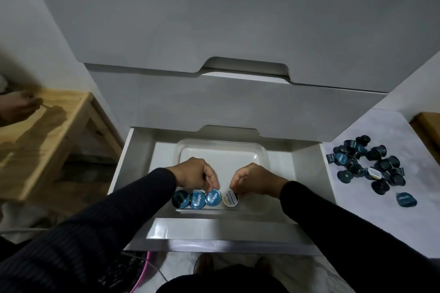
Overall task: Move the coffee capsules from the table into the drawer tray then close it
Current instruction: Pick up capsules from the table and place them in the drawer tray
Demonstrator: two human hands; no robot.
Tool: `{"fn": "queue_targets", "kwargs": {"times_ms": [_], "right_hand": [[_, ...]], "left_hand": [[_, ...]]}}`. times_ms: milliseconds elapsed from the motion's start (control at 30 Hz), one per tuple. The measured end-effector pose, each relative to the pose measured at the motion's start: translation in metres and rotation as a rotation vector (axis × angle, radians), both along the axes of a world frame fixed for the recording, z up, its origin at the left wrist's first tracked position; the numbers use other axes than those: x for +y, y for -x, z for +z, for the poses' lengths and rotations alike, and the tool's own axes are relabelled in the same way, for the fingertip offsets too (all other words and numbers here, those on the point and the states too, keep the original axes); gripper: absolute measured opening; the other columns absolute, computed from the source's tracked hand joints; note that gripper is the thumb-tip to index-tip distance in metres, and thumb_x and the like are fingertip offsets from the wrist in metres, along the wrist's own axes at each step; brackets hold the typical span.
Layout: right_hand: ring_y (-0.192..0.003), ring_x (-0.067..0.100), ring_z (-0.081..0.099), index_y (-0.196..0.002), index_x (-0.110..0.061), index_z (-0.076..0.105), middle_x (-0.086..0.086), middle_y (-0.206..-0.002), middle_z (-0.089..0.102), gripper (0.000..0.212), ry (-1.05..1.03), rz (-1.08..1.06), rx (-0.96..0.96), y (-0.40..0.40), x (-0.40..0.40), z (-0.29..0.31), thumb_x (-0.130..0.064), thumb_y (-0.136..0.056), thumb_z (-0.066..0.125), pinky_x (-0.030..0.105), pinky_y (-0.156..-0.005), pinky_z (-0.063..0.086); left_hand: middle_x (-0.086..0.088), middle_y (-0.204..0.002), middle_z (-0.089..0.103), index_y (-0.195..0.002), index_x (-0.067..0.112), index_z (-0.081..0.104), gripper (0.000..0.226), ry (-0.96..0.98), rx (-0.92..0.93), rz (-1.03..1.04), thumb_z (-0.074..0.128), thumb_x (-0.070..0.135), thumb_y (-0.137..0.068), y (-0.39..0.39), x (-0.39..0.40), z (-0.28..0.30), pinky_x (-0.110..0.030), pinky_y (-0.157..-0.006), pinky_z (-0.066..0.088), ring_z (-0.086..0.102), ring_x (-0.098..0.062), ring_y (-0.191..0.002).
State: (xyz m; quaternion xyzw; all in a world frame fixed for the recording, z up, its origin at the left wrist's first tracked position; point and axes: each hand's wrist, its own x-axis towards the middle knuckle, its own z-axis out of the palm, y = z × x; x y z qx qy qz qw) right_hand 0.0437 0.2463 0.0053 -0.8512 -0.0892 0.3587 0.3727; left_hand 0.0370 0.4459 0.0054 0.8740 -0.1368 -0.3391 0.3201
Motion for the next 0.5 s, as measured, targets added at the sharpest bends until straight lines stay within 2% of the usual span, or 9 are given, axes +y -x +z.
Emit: {"fn": "queue_targets", "kwargs": {"times_ms": [133,367,500], "right_hand": [[-0.056,0.007,0.055,-0.060,-0.023,0.064,-0.006,-0.057,0.059,0.030,-0.008,0.002,0.010,0.0006,0.0016,-0.0025,0.004,-0.072,0.067,0.025,-0.068,0.050],[-0.046,-0.004,0.054,-0.059,-0.024,0.064,-0.017,-0.043,0.059,0.031,0.007,0.034,0.025,0.0012,0.0022,-0.0061,0.005,-0.071,0.067,0.013,-0.057,0.048],[-0.048,-0.002,0.054,-0.059,-0.024,0.063,-0.014,-0.045,0.059,0.031,0.021,0.049,0.033,0.0013,0.0014,-0.0081,0.004,-0.070,0.068,0.018,-0.062,0.049]], "left_hand": [[0.010,-0.087,0.071,-0.093,0.020,0.074,0.017,-0.016,0.018,-0.031,0.071,0.010,-0.079,0.0012,-0.0002,0.0016,-0.009,-0.078,0.043,0.060,0.003,-0.080],[0.013,-0.081,0.067,-0.093,0.020,0.074,0.018,-0.041,0.012,-0.034,0.072,0.011,-0.077,0.0038,-0.0004,0.0040,-0.016,-0.083,0.046,0.059,0.003,-0.077],[0.010,-0.083,0.068,-0.096,0.019,0.073,0.020,-0.046,0.025,-0.021,0.073,0.012,-0.077,0.0051,0.0000,0.0036,-0.018,-0.086,0.046,0.060,0.001,-0.079]]}}
